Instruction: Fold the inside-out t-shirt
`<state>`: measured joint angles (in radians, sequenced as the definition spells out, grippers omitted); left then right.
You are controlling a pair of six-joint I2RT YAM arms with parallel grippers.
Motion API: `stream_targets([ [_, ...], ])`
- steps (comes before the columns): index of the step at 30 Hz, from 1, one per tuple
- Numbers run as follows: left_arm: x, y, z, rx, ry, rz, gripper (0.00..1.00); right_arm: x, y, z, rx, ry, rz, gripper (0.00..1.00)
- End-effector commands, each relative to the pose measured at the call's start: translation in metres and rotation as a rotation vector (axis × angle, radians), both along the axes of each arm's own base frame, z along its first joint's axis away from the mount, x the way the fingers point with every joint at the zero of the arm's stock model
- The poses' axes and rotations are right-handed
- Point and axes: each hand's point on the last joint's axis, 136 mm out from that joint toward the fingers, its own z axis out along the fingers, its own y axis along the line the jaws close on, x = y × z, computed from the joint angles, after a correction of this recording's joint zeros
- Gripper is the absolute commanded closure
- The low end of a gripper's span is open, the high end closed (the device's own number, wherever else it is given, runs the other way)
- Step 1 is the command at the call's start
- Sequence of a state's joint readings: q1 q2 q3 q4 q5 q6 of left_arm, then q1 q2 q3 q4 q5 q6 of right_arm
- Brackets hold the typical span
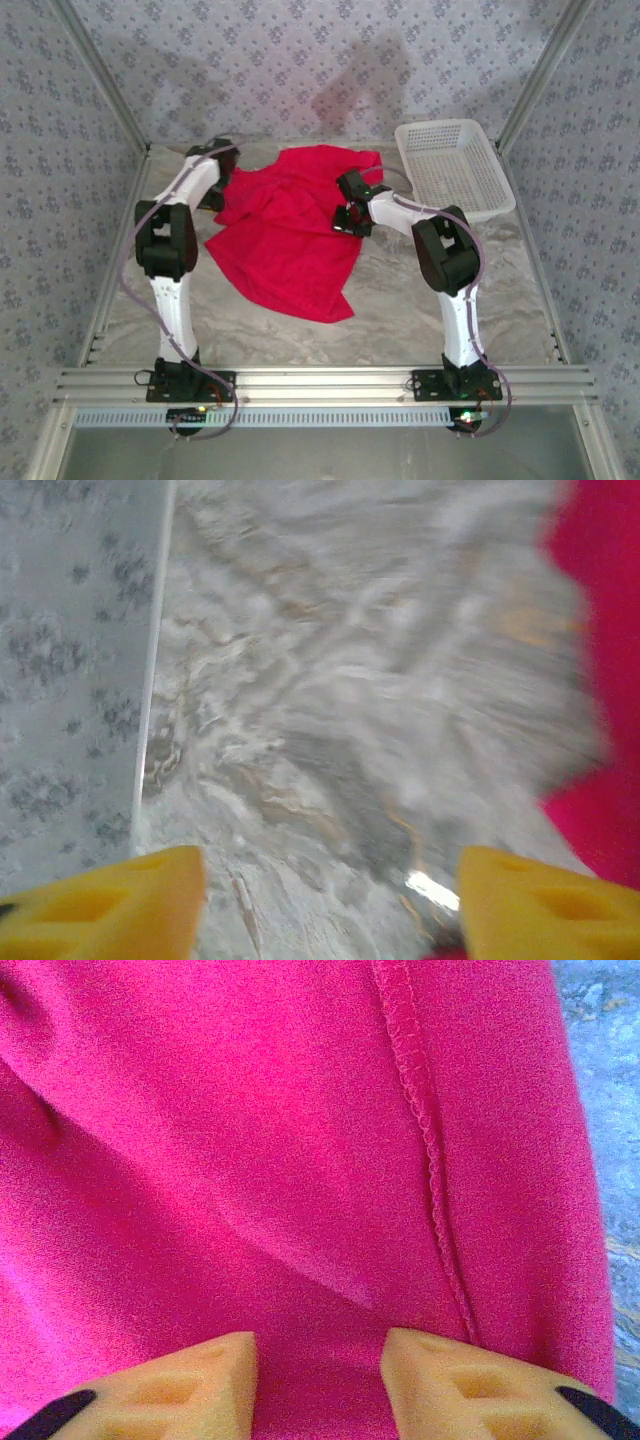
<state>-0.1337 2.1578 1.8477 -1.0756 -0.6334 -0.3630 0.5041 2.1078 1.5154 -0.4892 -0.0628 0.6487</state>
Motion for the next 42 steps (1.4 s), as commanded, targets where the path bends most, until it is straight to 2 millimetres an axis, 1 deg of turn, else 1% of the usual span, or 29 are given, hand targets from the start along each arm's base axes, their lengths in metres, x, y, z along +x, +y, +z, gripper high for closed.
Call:
stream_targets([
  [1, -0.001, -0.01, 0.035, -0.141, -0.16, 0.03, 0.23, -0.045, -0.022, -0.01, -0.11, 0.132, 0.071, 0.52],
  [3, 0.001, -0.022, 0.03, -0.262, -0.206, 0.033, 0.22, -0.05, -0.013, 0.01, -0.099, 0.087, 0.118, 0.5],
  [5, 0.005, -0.033, 0.02, -0.405, -0.226, 0.058, 0.22, -0.061, 0.003, 0.028, -0.077, 0.05, 0.184, 0.49],
  [7, 0.013, -0.046, 0.013, -0.52, -0.238, 0.063, 0.22, -0.074, 0.023, 0.039, -0.032, 0.027, 0.252, 0.51],
  [10, 0.026, -0.055, 0.003, -0.634, -0.265, 0.087, 0.22, -0.096, 0.055, 0.048, 0.024, 0.015, 0.344, 0.54],
  [11, 0.031, -0.058, -0.001, -0.671, -0.271, 0.098, 0.22, -0.103, 0.07, 0.051, 0.053, 0.004, 0.38, 0.56],
  [14, 0.046, -0.067, -0.015, -0.755, -0.27, 0.118, 0.29, -0.122, 0.104, 0.049, 0.102, 0.011, 0.461, 0.59],
  [16, 0.057, -0.075, -0.024, -0.806, -0.259, 0.127, 0.36, -0.135, 0.124, 0.042, 0.107, 0.028, 0.507, 0.61],
  [17, 0.062, -0.08, -0.03, -0.833, -0.253, 0.134, 0.41, -0.14, 0.132, 0.037, 0.106, 0.042, 0.525, 0.62],
  [19, 0.072, -0.088, -0.038, -0.884, -0.25, 0.142, 0.5, -0.151, 0.14, 0.023, 0.089, 0.081, 0.542, 0.64],
  [21, 0.08, -0.091, -0.047, -0.907, -0.244, 0.156, 0.55, -0.16, 0.14, 0.009, 0.062, 0.121, 0.547, 0.65],
  [24, 0.093, -0.09, -0.056, -0.911, -0.233, 0.172, 0.66, -0.18, 0.128, -0.011, 0.014, 0.181, 0.557, 0.65],
  [25, 0.097, -0.089, -0.059, -0.915, -0.224, 0.175, 0.73, -0.193, 0.117, -0.02, -0.016, 0.222, 0.559, 0.65],
  [26, 0.101, -0.086, -0.062, -0.912, -0.218, 0.182, 0.76, -0.204, 0.108, -0.028, -0.039, 0.253, 0.564, 0.65],
  [28, 0.108, -0.08, -0.069, -0.898, -0.206, 0.193, 0.81, -0.228, 0.089, -0.04, -0.086, 0.308, 0.579, 0.66],
  [29, 0.111, -0.077, -0.071, -0.883, -0.201, 0.195, 0.85, -0.239, 0.077, -0.044, -0.109, 0.334, 0.582, 0.66],
  [30, 0.112, -0.072, -0.072, -0.867, -0.196, 0.198, 0.87, -0.248, 0.067, -0.046, -0.126, 0.352, 0.58, 0.67],
  [31, 0.114, -0.067, -0.071, -0.845, -0.196, 0.196, 0.89, -0.261, 0.049, -0.05, -0.154, 0.384, 0.574, 0.68],
  [32, 0.117, -0.062, -0.068, -0.826, -0.203, 0.192, 0.9, -0.272, 0.035, -0.051, -0.174, 0.408, 0.572, 0.69],
  [33, 0.119, -0.057, -0.066, -0.813, -0.207, 0.189, 0.9, -0.281, 0.025, -0.051, -0.189, 0.429, 0.572, 0.71],
  [35, 0.123, -0.051, -0.055, -0.793, -0.224, 0.178, 0.92, -0.296, 0.001, -0.051, -0.23, 0.458, 0.573, 0.72],
  [37, 0.125, -0.048, -0.043, -0.77, -0.238, 0.162, 0.92, -0.301, -0.01, -0.047, -0.246, 0.458, 0.58, 0.72],
  [38, 0.125, -0.047, -0.036, -0.758, -0.248, 0.152, 0.92, -0.298, -0.011, -0.043, -0.251, 0.445, 0.585, 0.72],
  [40, 0.121, -0.044, -0.023, -0.718, -0.254, 0.138, 0.89, -0.283, -0.006, -0.029, -0.254, 0.383, 0.581, 0.72],
  [41, 0.117, -0.041, -0.016, -0.685, -0.258, 0.129, 0.85, -0.273, 0.002, -0.02, -0.239, 0.342, 0.582, 0.72],
  [42, 0.113, -0.039, -0.008, -0.652, -0.263, 0.122, 0.78, -0.264, 0.008, -0.01, -0.23, 0.302, 0.579, 0.7],
])
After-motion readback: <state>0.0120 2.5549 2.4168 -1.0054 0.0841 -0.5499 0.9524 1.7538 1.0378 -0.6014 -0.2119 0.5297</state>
